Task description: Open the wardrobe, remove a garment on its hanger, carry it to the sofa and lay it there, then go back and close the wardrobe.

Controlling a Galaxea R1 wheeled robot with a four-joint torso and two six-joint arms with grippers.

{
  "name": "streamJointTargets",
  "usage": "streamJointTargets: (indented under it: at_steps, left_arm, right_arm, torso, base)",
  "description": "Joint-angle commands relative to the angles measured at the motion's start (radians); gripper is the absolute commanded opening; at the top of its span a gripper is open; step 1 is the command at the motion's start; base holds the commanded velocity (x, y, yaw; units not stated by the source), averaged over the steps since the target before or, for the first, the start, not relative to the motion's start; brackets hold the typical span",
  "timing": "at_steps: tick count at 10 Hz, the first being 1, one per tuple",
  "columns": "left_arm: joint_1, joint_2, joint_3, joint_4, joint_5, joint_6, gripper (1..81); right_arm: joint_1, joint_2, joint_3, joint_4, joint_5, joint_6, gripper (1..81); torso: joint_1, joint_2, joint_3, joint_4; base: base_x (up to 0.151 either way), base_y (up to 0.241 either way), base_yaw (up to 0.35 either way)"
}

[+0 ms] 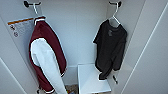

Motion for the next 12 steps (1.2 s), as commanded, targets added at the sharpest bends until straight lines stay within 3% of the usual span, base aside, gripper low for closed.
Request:
streamJointTargets:
  at_steps: [1,3,12]
  left_arm:
    - [-0.015,0.001,0.003,0.013,0.051,0.008,81.1]
    - [-0.015,0.002,0.003,0.013,0.051,0.008,81.1]
    - [-0.015,0.004,0.003,0.013,0.049,0.008,81.1]
  right_arm:
    - [0.023,0.000,0.003,-0.009,-0.061,-0.003,81.1]
    - [0.024,0.000,0.005,-0.009,-0.062,-0.003,81.1]
    - [0.027,0.001,0.000,-0.005,-0.073,-0.012,81.1]
  torso:
    - [0.000,0.000,0.000,0.000]
    - [0.000,0.000,0.000,0.000]
    - [0.000,-0.001,0.000,0.000]
  base:
    - [0.000,0.000,0.000]
    - [0.000,0.000,0.000]
    - [0.083,0.000,0.000]
